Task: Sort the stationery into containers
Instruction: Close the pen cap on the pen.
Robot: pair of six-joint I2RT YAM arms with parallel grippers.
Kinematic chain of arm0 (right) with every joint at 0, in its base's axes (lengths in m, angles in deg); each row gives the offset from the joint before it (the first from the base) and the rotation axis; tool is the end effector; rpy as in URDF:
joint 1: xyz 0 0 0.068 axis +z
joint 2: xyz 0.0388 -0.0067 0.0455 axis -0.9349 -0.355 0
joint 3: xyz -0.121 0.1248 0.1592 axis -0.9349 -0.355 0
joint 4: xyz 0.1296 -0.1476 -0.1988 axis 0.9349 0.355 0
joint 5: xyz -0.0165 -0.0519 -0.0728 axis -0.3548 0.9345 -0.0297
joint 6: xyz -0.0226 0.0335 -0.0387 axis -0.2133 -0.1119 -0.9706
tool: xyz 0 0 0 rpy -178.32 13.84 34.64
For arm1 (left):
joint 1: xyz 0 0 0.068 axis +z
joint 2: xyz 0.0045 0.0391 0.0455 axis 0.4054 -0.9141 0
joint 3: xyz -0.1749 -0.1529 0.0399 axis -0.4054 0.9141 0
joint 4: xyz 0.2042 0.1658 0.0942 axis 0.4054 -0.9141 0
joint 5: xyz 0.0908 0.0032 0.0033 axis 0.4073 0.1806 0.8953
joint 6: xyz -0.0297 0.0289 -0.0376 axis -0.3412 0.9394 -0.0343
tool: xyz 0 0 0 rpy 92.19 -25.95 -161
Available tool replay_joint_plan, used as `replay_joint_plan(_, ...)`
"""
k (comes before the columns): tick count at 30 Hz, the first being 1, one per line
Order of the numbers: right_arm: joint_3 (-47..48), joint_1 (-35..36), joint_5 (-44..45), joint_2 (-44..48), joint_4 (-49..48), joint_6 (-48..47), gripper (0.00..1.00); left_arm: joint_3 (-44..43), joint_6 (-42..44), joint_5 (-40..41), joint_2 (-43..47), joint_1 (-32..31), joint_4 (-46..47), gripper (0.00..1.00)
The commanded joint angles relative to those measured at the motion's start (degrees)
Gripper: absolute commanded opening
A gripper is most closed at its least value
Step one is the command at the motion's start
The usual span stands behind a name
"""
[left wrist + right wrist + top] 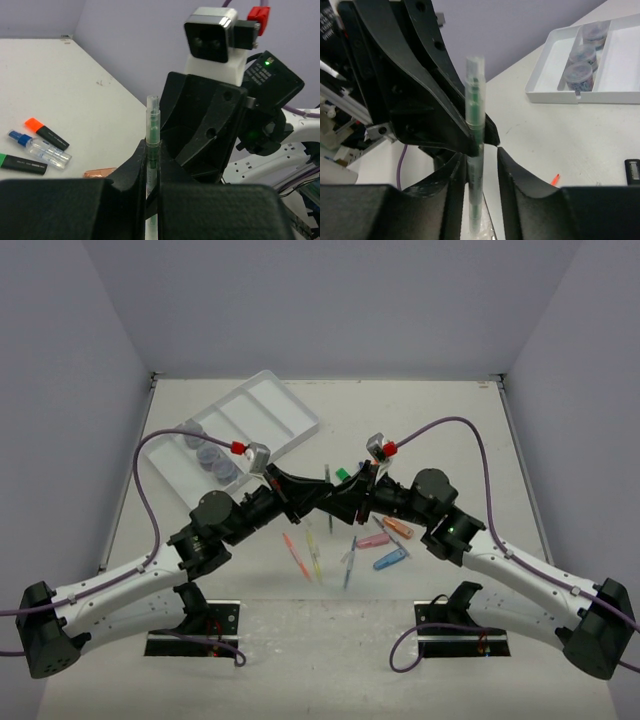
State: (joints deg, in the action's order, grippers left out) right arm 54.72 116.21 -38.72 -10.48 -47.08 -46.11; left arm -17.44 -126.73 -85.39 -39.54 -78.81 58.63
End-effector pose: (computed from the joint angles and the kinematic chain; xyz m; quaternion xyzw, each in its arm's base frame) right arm 0.1732 0.2096 0.2908 -0.2537 0.6417 0.5572 0.4620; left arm 0.1472 -0.2092 0.2969 0.0978 0.6348 -0.5508 0.5330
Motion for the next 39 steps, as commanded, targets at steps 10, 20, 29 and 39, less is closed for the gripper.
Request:
replay_joint_plan(10,1.7,0.4,-6.1,-1.2,-4.8,0.7,0.00,-4.7,8.0,-0.5,3.3,-0.1,-2.5,0.19)
replay_joint_plan(20,2.6,0.4,-7.3,-1.7,-2.9,-0.3,0.00,-10.7,10.0,3.1,1.4,-0.1,-10.9,0.55)
replay_joint_plan(29,4.0,1.8,-7.7,-2.2,0.2,-2.8,0.00,-14.5,10.0,5.1,-0.4,-0.1,-12.2,0.51)
replay_joint_plan(39,4.5,2.1,-5.5,-0.5,1.1,-3.7,0.00,-13.3,7.9,2.6,-0.5,-0.1,-12.1,0.30)
